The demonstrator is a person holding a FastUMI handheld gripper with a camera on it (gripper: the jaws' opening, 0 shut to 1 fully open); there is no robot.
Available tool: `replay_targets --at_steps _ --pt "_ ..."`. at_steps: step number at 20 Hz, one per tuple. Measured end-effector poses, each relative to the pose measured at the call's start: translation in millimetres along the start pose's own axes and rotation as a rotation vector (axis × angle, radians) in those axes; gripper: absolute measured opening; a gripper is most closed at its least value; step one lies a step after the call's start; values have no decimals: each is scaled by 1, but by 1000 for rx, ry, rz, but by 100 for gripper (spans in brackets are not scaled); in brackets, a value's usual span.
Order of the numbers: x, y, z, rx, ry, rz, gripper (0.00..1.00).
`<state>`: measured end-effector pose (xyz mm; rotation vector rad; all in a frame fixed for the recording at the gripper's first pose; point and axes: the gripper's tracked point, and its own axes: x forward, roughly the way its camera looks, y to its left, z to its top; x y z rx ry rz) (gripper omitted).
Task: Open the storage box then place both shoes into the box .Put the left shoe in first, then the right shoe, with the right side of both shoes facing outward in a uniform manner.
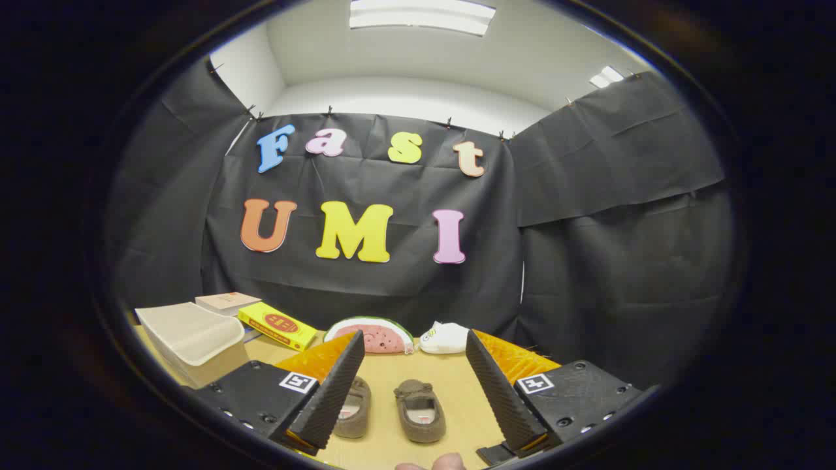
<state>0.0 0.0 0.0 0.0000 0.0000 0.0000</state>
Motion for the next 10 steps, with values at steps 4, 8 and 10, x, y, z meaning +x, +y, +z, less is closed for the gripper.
replay_targets --at_steps 4,8,10 --pt "-2 7 -1 -5 1 10 95" --pt "-4 16 1 14 1 33 95" --pt "-4 22 0 13 2 45 95"
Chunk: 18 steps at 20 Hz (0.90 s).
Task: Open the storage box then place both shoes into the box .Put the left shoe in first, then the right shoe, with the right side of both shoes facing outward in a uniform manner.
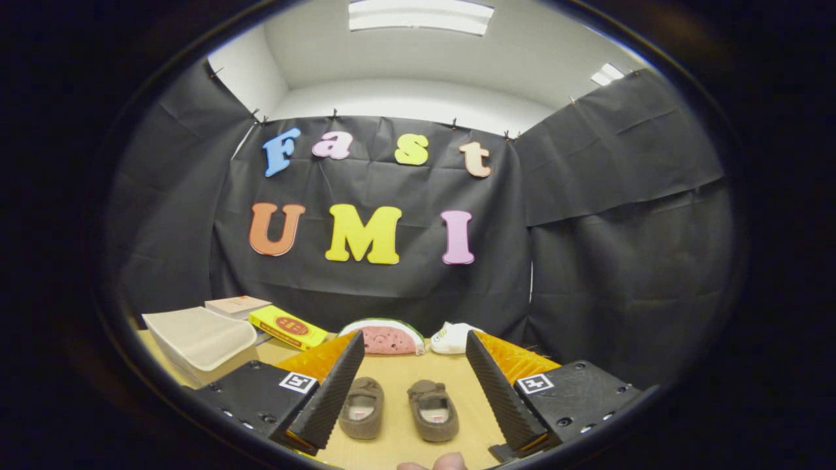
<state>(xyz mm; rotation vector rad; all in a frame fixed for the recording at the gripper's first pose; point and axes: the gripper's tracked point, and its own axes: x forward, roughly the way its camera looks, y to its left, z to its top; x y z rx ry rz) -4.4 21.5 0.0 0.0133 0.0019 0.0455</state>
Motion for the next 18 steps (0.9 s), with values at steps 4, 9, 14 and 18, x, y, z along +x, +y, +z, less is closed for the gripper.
replay_targets --at_steps 4,9,14,18 --pt "-4 8 1 -1 -2 19 95" --pt "3 15 -6 -9 11 32 95" --pt "8 26 -3 -16 14 54 95" --pt "10 40 -8 -11 23 81 95"
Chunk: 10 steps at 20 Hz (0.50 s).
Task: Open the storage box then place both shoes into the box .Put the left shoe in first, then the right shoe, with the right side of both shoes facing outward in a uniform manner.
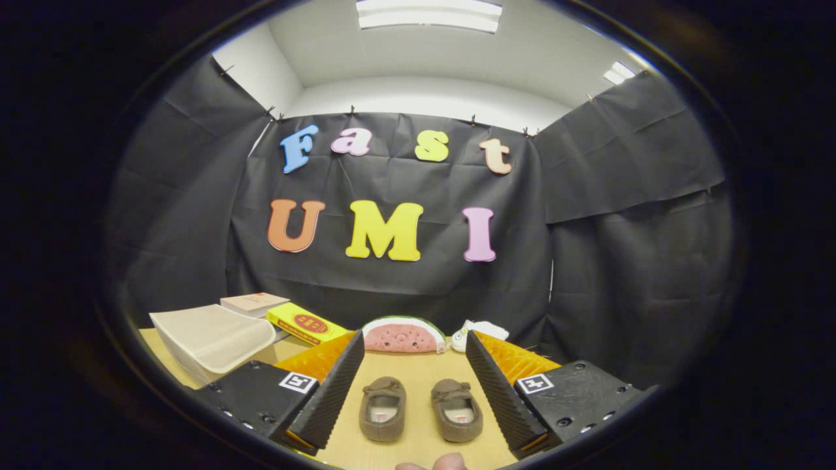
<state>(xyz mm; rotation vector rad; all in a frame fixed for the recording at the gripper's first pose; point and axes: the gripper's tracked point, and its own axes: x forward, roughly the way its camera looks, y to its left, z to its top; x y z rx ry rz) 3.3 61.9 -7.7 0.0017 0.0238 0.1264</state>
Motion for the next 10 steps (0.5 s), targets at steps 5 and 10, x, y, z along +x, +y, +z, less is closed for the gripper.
replay_targets --at_steps 5,10 --pt "3 15 -9 -11 18 43 95" --pt "9 27 -19 -33 40 81 95"
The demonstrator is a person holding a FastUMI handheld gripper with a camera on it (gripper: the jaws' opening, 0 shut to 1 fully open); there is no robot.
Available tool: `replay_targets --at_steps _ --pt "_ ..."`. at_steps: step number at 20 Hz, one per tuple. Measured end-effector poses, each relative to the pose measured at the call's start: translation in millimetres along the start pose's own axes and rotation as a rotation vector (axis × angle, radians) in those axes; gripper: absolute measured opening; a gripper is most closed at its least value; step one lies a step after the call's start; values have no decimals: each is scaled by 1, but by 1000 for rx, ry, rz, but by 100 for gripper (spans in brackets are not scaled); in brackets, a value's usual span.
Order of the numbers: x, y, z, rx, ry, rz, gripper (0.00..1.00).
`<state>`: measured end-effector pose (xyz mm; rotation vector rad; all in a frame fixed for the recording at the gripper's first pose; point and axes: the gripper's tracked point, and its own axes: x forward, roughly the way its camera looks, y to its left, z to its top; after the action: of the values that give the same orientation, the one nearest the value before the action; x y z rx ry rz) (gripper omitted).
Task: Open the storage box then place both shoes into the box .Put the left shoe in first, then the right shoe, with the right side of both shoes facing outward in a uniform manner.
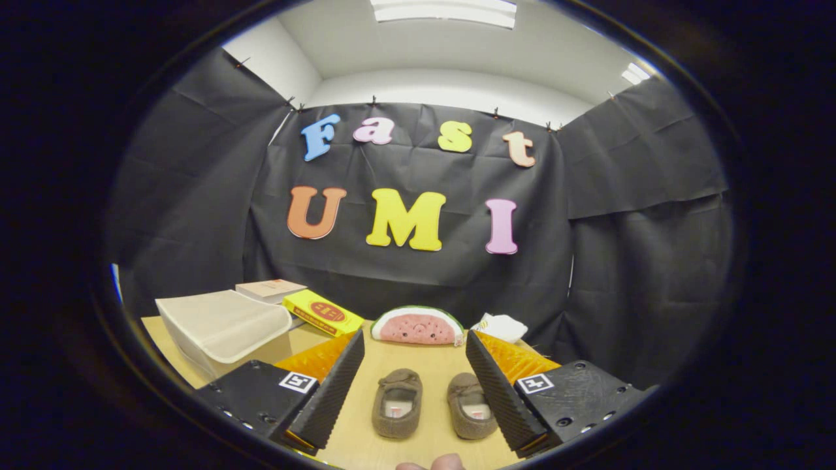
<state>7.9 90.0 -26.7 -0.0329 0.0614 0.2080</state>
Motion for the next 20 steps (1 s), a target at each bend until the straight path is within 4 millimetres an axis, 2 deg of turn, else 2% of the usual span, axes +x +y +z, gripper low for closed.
replay_targets --at_steps 4,10,15,20 --pt "7 21 -11 51 28 59 95" --pt "14 69 -19 94 54 183 95" --pt "29 130 -48 201 154 325 95" --pt "46 196 -58 355 235 500 95"
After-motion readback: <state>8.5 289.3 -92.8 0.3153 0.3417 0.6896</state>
